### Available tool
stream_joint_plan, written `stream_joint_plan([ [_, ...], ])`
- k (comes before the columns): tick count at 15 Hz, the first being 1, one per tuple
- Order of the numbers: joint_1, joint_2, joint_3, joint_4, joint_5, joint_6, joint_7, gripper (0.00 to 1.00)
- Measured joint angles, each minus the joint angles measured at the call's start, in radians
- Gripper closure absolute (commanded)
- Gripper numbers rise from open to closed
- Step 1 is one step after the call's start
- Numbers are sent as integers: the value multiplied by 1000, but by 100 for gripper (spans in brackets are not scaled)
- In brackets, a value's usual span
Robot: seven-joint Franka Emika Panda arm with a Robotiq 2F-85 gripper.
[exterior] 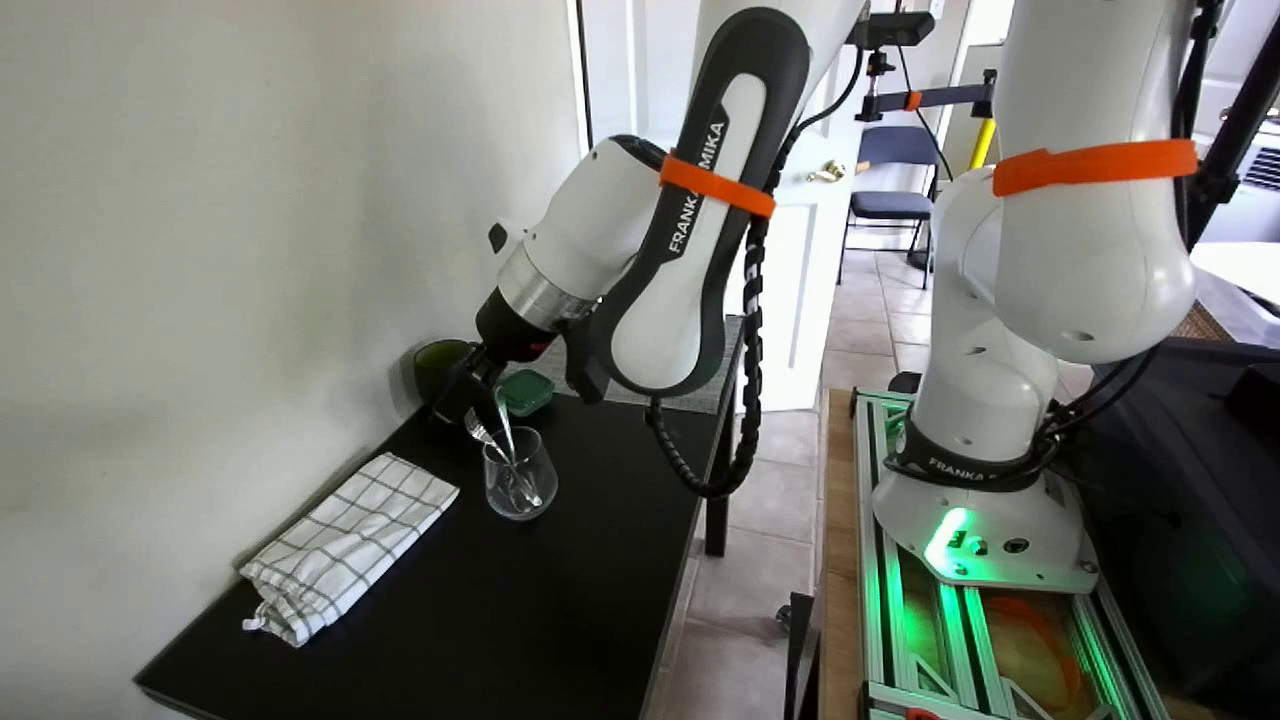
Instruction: Place the cutlery in the cup
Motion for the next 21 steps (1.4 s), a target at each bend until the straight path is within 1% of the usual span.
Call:
stream_joint_plan([
  [4,-24,-126,0,0,-56,-210,0,0],
  [6,-18,-202,-18,3,-67,-343,-14,0],
  [9,-22,-301,-53,25,-69,-556,-71,0],
  [13,-55,-371,-83,76,-80,-776,-116,0],
  [15,-68,-382,-94,102,-81,-851,-131,0],
  [17,-78,-381,-102,123,-81,-902,-139,0],
  [21,-82,-381,-104,126,-81,-907,-141,0],
])
